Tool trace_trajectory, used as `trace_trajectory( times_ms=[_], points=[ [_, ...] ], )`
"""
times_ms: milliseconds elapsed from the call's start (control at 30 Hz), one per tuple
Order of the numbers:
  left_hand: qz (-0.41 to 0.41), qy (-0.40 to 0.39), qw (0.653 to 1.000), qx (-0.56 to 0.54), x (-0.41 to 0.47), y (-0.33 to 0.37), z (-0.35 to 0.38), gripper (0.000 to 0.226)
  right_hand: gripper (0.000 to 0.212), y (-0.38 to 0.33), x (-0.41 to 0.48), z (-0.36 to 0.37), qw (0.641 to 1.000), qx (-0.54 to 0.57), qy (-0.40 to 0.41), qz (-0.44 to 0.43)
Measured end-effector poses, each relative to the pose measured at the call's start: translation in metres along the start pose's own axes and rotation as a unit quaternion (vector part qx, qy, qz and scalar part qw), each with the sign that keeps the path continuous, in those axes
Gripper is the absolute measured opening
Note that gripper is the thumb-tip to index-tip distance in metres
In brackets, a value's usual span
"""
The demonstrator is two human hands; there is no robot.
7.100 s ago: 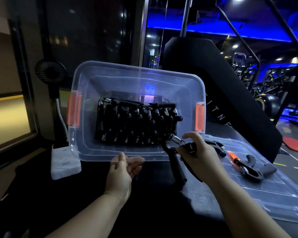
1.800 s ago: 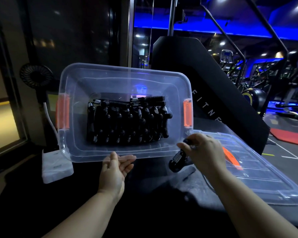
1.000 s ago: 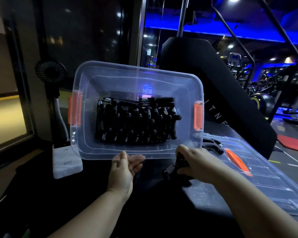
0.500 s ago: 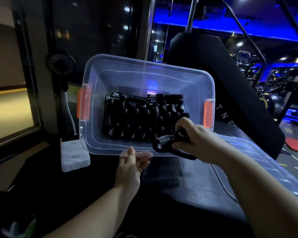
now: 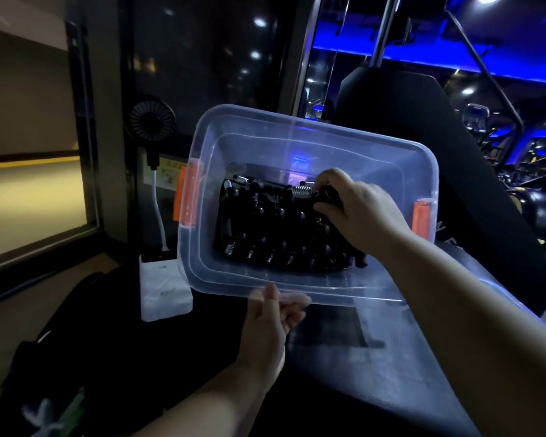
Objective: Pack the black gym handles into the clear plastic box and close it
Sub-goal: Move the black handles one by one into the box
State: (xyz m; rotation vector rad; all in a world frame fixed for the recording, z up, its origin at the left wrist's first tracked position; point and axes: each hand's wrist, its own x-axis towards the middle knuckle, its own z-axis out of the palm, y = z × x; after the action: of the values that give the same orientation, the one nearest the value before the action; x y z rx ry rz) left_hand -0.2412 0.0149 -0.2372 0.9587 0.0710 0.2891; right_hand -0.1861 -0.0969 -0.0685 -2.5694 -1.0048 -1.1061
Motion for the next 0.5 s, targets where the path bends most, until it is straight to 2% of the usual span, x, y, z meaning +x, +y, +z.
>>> trace_trajectory(
  times_ms=[267,367,500],
  points=[
    [0.006,-0.007,1.0,-0.004,-0.001,0.003,-0.001,0.044,0.031,-0.004,0.054,0.04,0.996,-0.057,0.035,-0.055],
    [0.003,-0.008,1.0,0.002,-0.001,0.005,-0.001,0.04,0.031,-0.014,0.071,0.052,0.994,-0.068,0.028,-0.074],
    [-0.006,-0.009,1.0,-0.006,-0.001,0.004,-0.002,0.036,0.031,-0.024,0.089,0.067,0.997,-0.054,-0.009,-0.054]
  ],
)
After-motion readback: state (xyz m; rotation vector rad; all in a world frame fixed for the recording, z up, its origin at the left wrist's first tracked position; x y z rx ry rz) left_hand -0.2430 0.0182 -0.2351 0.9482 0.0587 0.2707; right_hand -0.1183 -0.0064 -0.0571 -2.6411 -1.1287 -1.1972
